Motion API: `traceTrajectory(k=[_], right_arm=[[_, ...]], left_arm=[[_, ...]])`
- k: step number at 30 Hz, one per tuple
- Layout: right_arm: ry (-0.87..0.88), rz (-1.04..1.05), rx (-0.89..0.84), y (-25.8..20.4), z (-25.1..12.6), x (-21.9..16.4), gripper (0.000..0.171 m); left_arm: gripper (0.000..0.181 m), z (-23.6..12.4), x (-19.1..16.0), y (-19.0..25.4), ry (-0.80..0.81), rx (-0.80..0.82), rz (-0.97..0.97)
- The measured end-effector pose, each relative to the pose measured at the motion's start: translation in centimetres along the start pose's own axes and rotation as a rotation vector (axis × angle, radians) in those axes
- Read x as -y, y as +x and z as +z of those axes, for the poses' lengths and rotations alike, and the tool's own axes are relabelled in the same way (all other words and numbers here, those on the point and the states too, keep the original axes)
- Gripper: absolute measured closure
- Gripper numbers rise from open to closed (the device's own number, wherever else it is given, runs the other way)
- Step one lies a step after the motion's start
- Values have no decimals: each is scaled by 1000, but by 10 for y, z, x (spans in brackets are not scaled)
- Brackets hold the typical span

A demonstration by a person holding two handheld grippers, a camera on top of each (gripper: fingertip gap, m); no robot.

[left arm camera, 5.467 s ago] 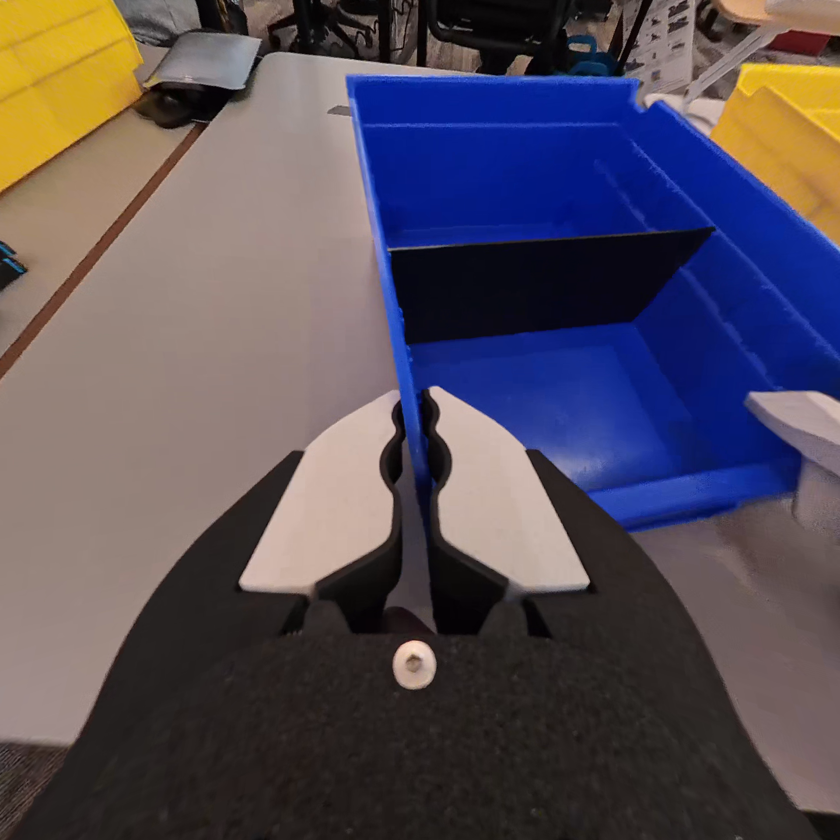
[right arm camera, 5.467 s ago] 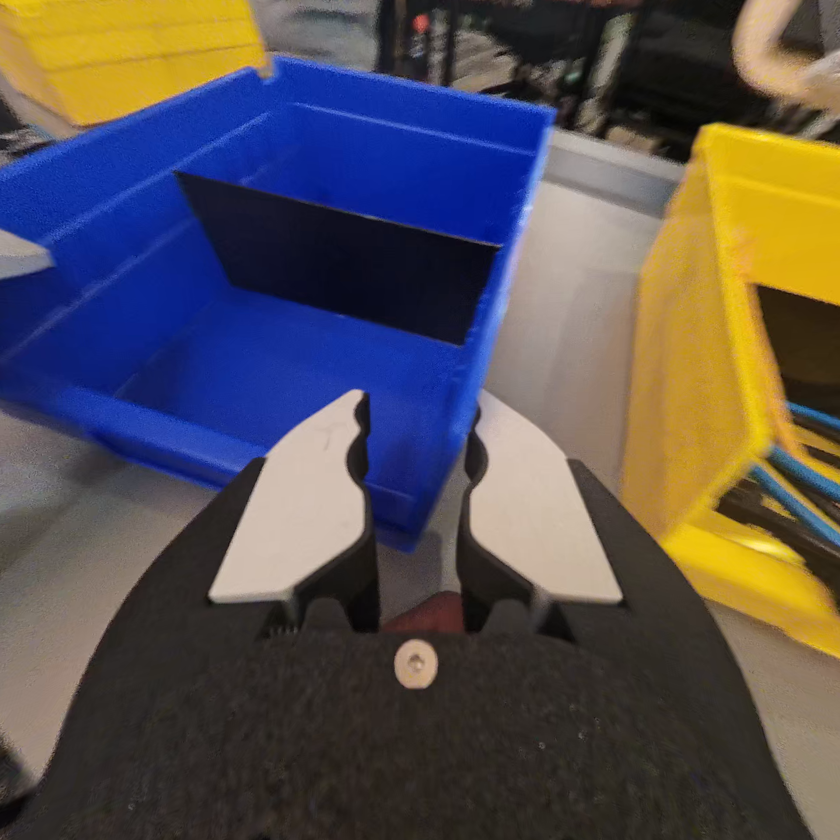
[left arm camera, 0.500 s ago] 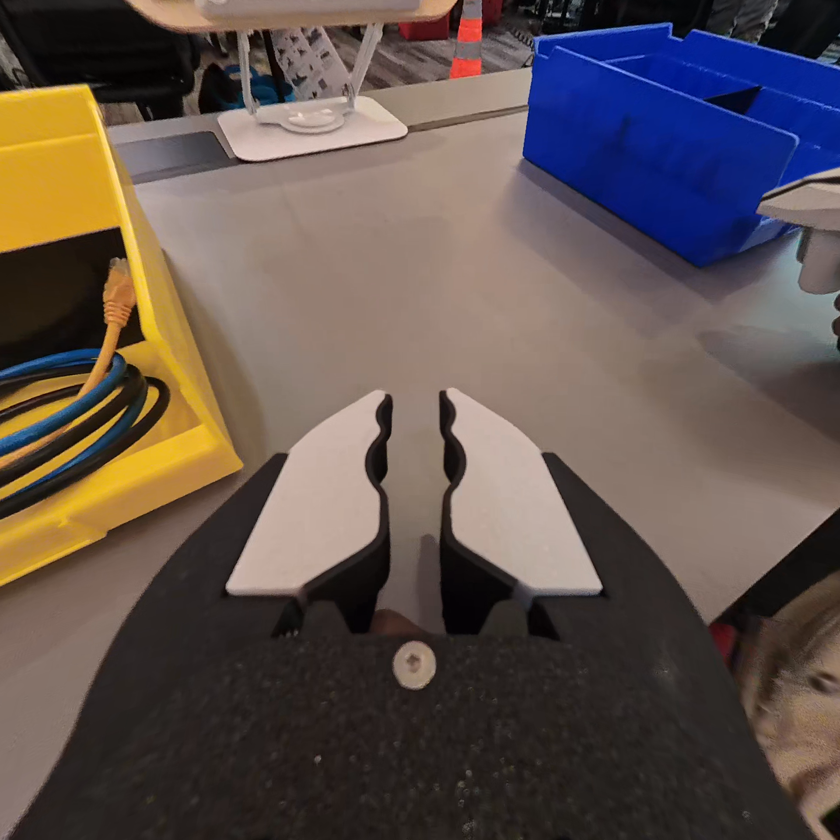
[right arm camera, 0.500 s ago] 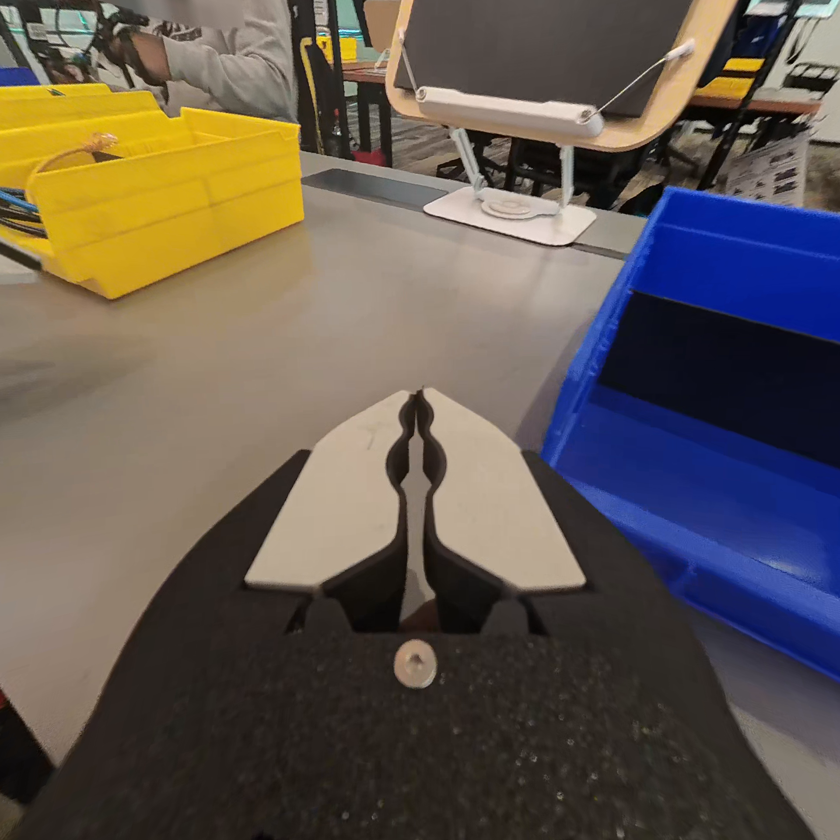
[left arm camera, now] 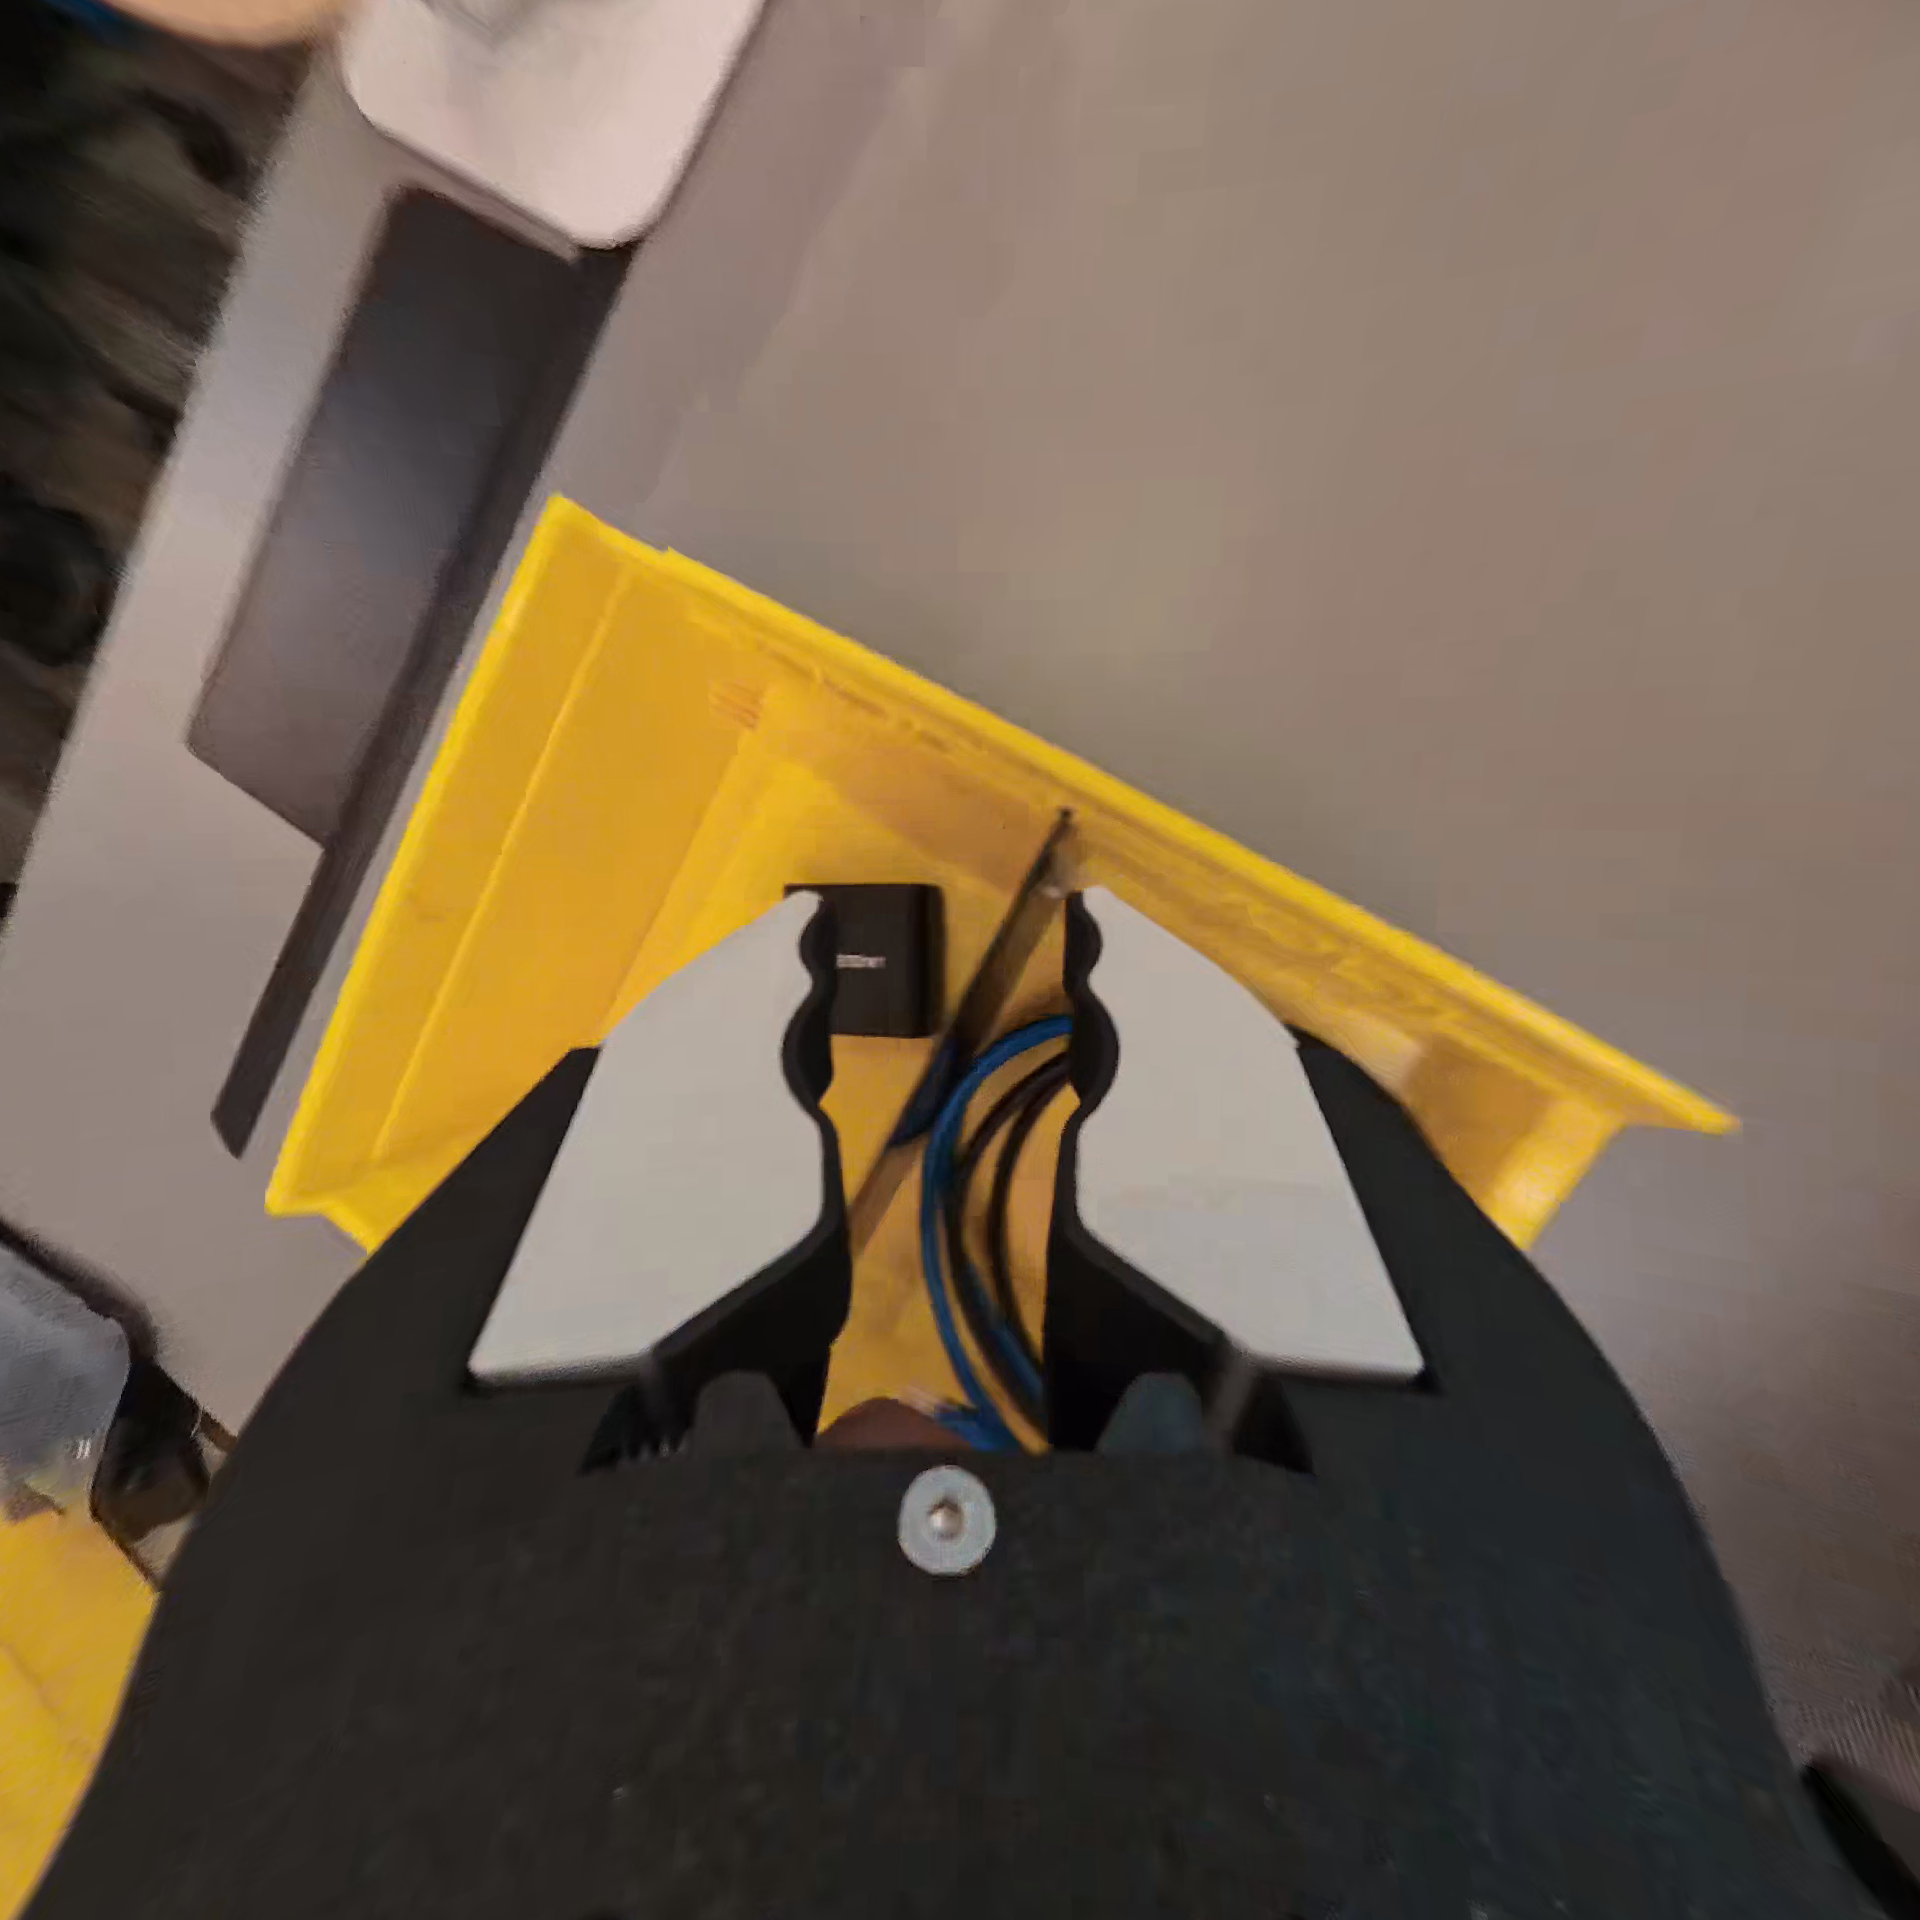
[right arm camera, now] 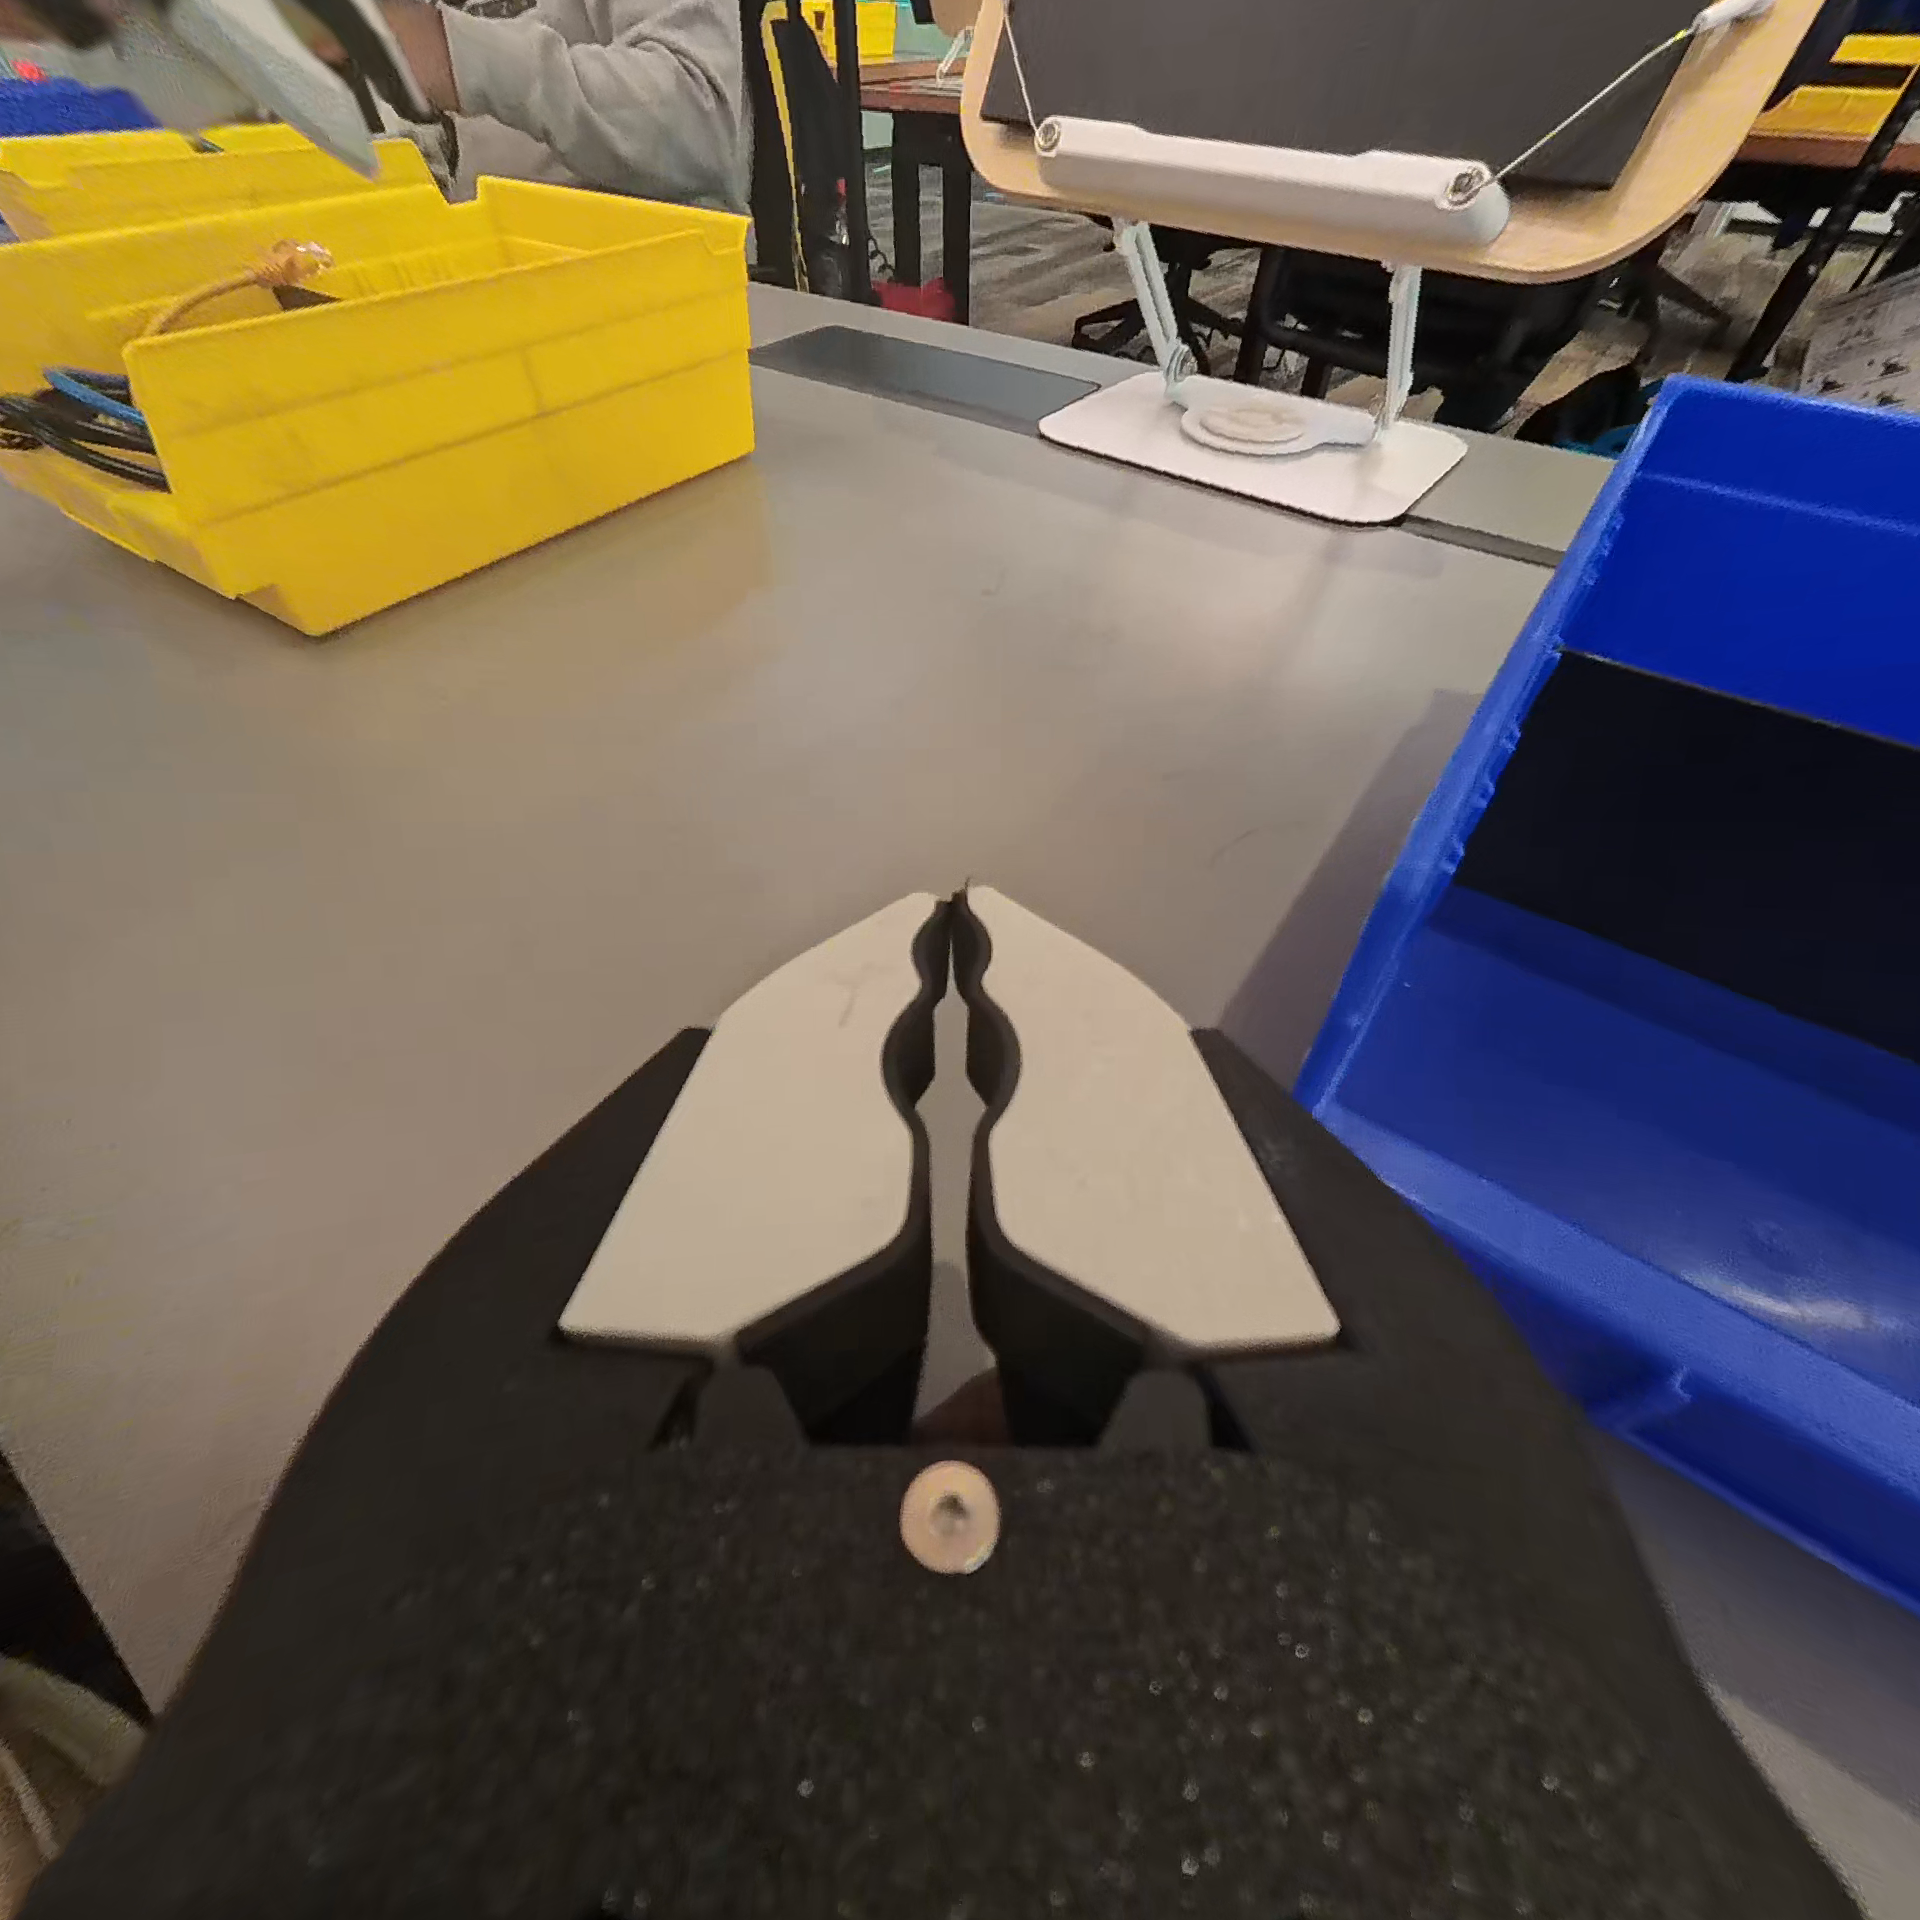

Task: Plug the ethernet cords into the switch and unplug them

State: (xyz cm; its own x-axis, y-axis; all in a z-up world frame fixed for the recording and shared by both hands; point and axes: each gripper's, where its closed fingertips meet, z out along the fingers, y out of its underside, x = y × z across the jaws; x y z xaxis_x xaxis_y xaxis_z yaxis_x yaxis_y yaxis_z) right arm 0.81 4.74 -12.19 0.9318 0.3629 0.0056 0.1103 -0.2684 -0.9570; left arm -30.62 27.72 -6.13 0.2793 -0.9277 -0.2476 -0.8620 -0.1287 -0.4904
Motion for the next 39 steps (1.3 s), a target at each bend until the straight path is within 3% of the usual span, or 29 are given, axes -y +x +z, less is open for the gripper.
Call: traceTrajectory(k=[6,14,25,31,33,39], right_arm=[[-10,-7,-15,2,-1,-2,171],[-29,49,2,6,3,-5,171],[-44,69,13,5,6,-7,171],[-52,58,22,3,7,-8,171],[-48,51,21,2,6,-7,171],[-44,47,26,0,5,-7,171]], left_arm=[[139,69,-37,-45,-265,-108,55],[135,100,-58,-47,-347,-161,72],[129,101,-65,-29,-374,-347,39],[114,115,-89,-36,-491,-313,41],[122,119,-90,-42,-476,-297,40],[122,113,-92,-63,-471,-208,191]])
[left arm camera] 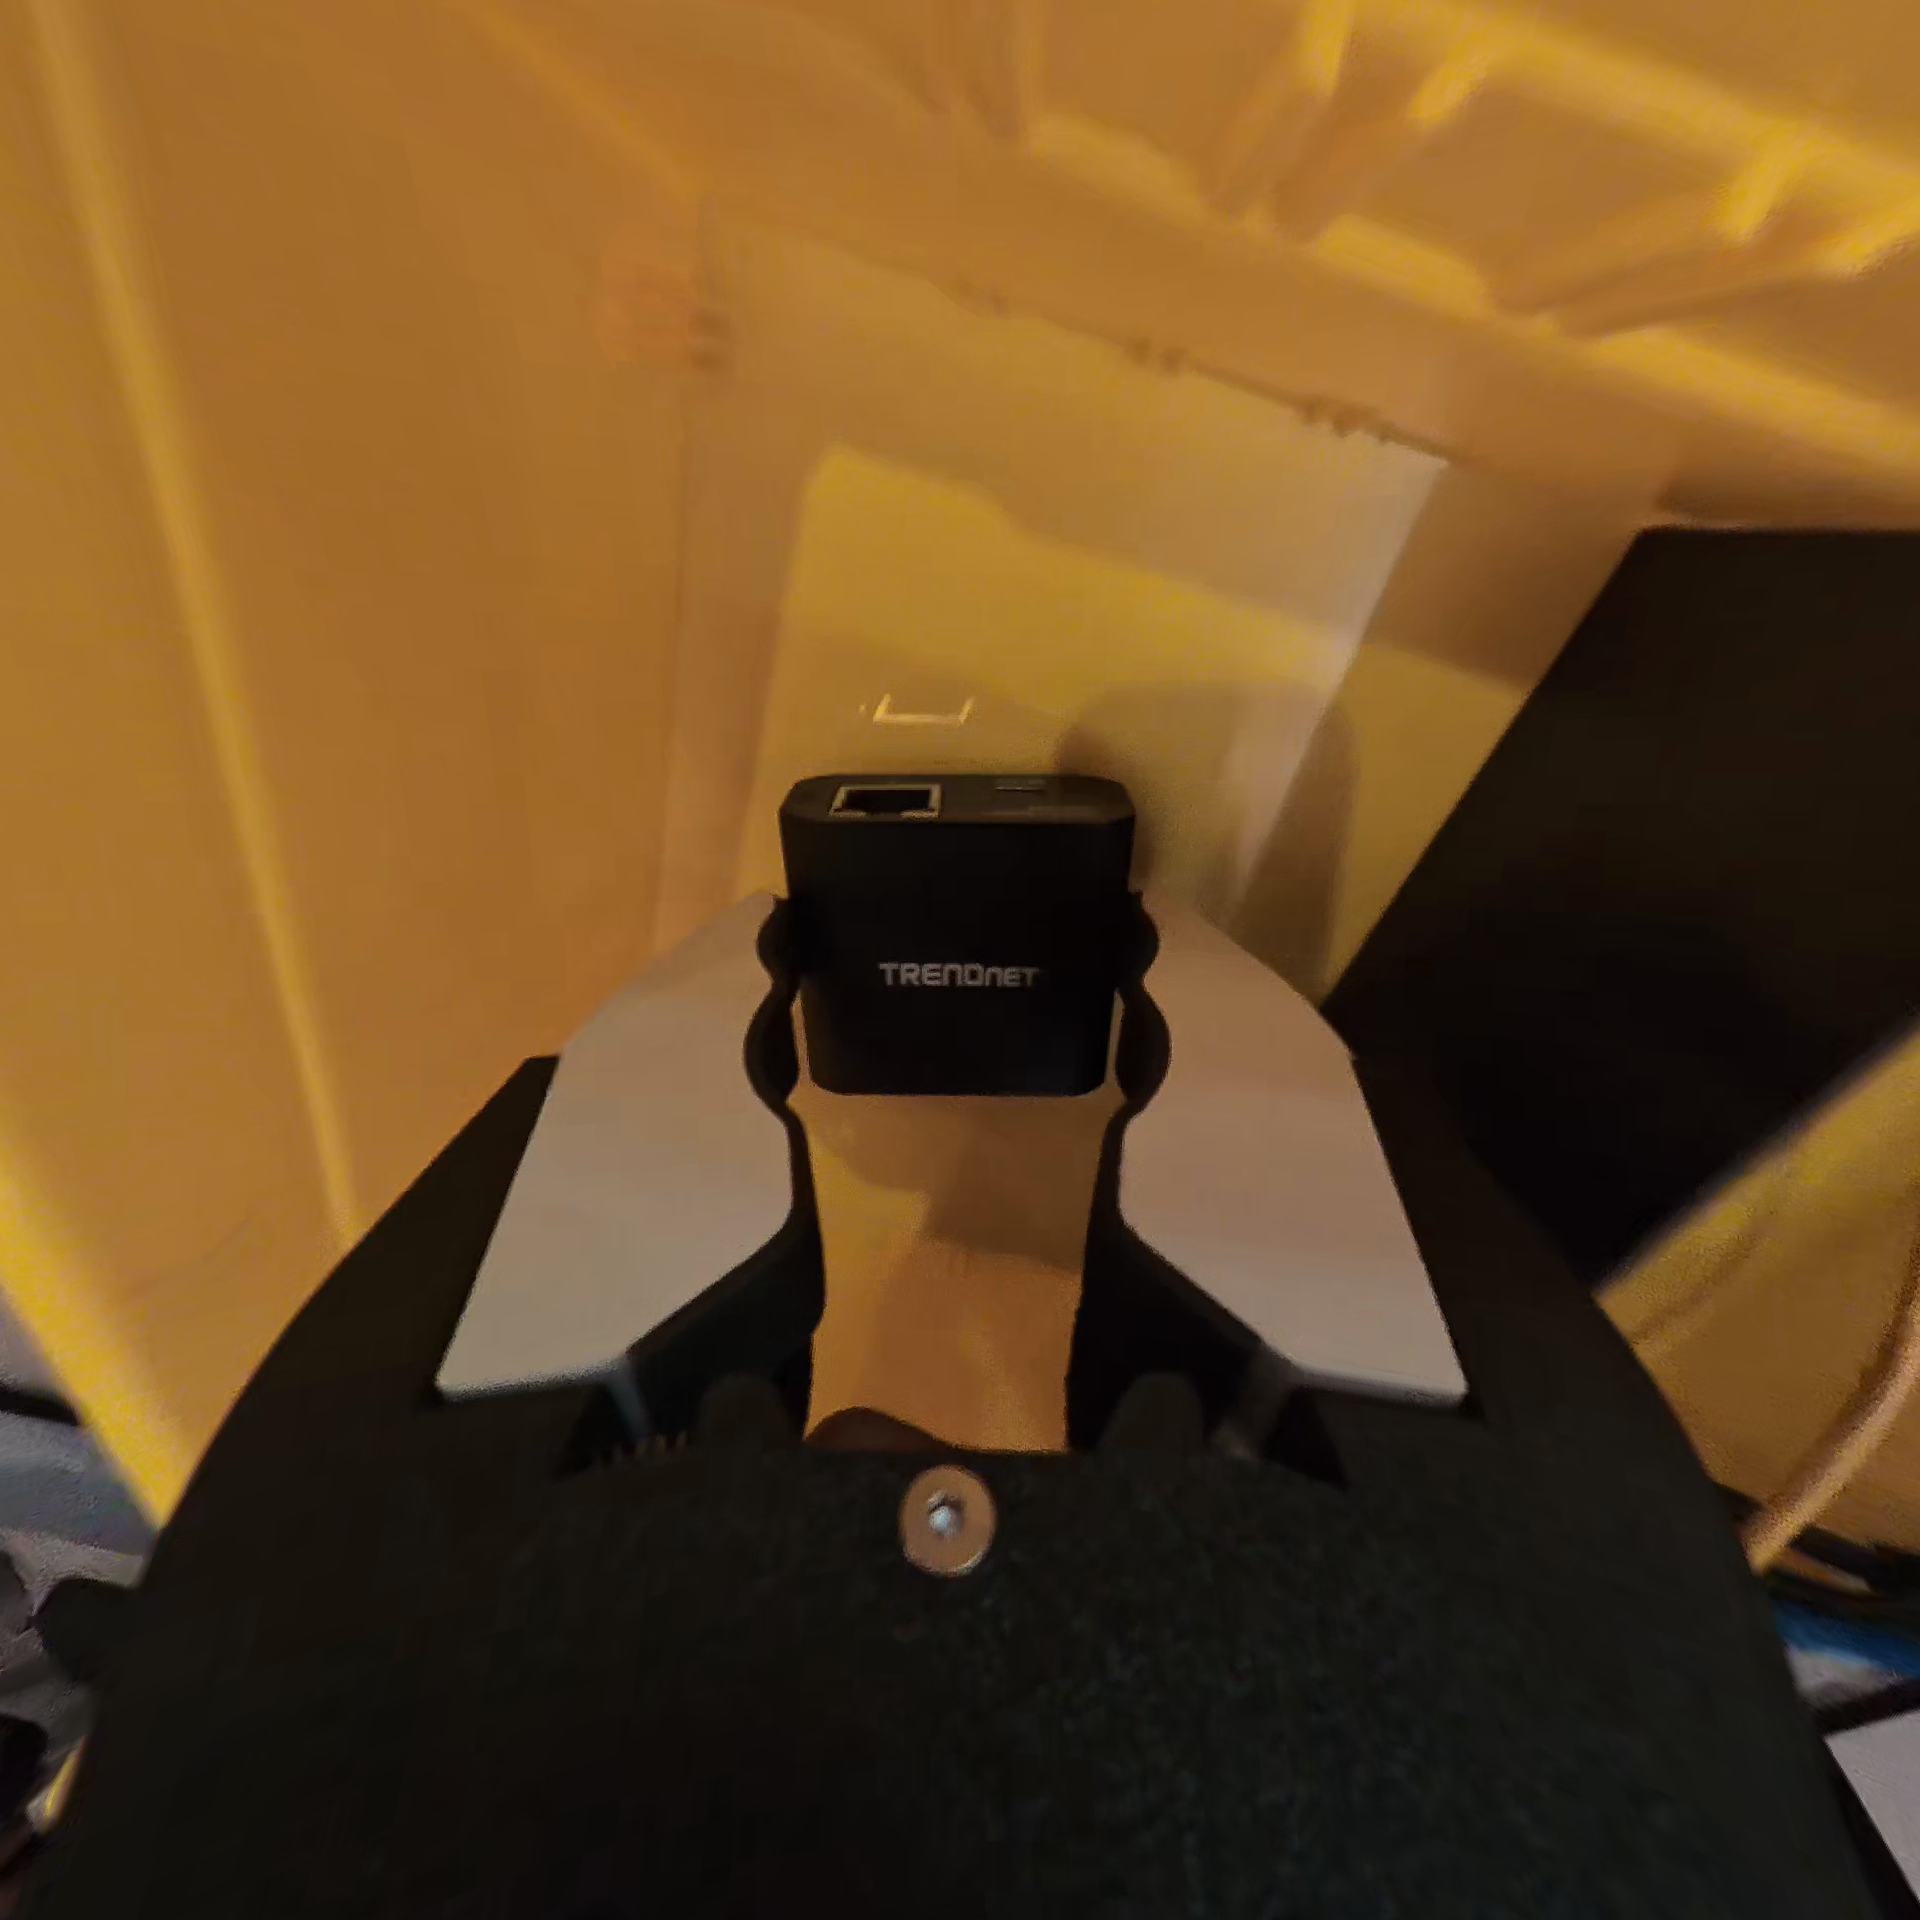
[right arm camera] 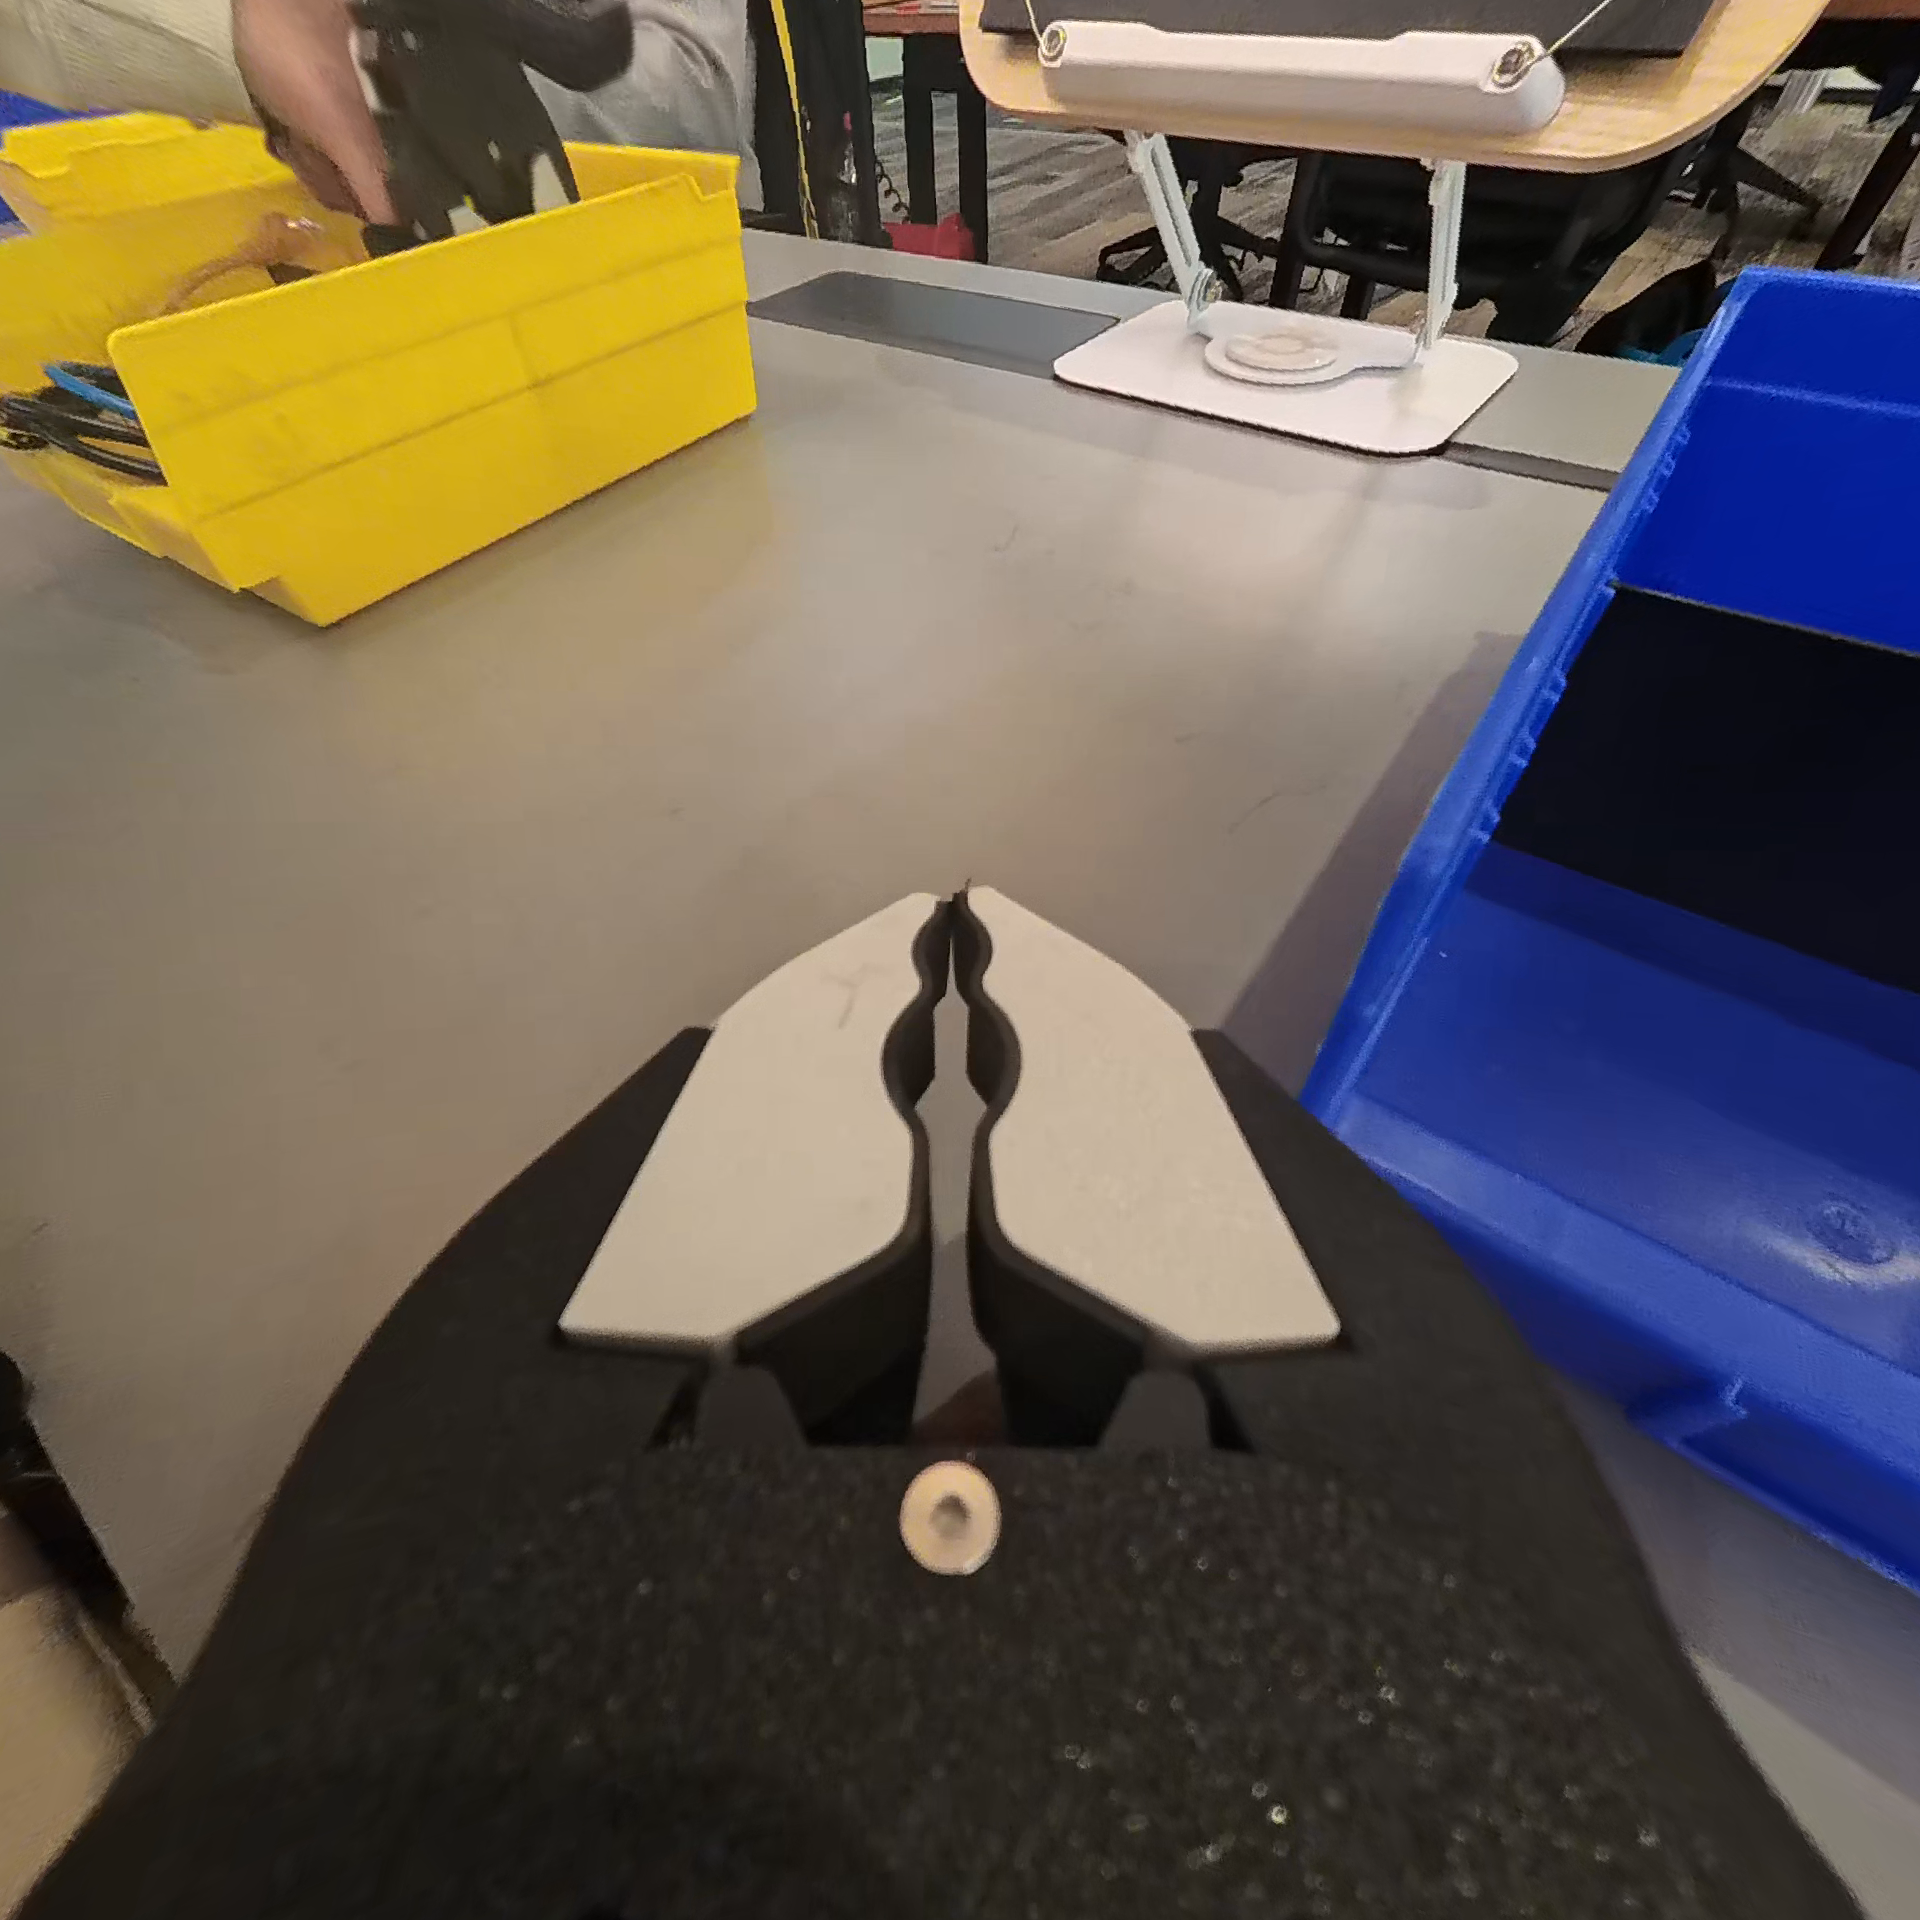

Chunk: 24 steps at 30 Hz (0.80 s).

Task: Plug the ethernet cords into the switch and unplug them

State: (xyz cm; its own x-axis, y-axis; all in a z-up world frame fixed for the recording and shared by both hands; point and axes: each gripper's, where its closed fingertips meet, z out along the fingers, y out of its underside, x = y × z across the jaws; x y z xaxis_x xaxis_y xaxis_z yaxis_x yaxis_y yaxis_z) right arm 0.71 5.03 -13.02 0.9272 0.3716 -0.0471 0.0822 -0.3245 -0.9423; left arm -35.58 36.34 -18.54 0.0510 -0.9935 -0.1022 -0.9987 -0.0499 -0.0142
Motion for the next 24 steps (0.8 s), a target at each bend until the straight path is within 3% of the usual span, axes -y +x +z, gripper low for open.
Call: traceTrajectory(k=[6,10,13,17,24], right_arm=[[-4,-44,48,-11,1,0,171],[-6,-64,193,-33,7,5,168],[-3,-133,327,-50,9,15,163],[13,-396,461,-67,9,42,154],[58,-893,287,-85,45,104,142]], left_arm=[[122,-77,25,18,243,-17,-9],[123,-149,69,79,468,-107,106],[123,-181,100,142,557,-257,233],[123,-185,130,205,474,-417,370],[123,-159,196,245,282,-481,360]])
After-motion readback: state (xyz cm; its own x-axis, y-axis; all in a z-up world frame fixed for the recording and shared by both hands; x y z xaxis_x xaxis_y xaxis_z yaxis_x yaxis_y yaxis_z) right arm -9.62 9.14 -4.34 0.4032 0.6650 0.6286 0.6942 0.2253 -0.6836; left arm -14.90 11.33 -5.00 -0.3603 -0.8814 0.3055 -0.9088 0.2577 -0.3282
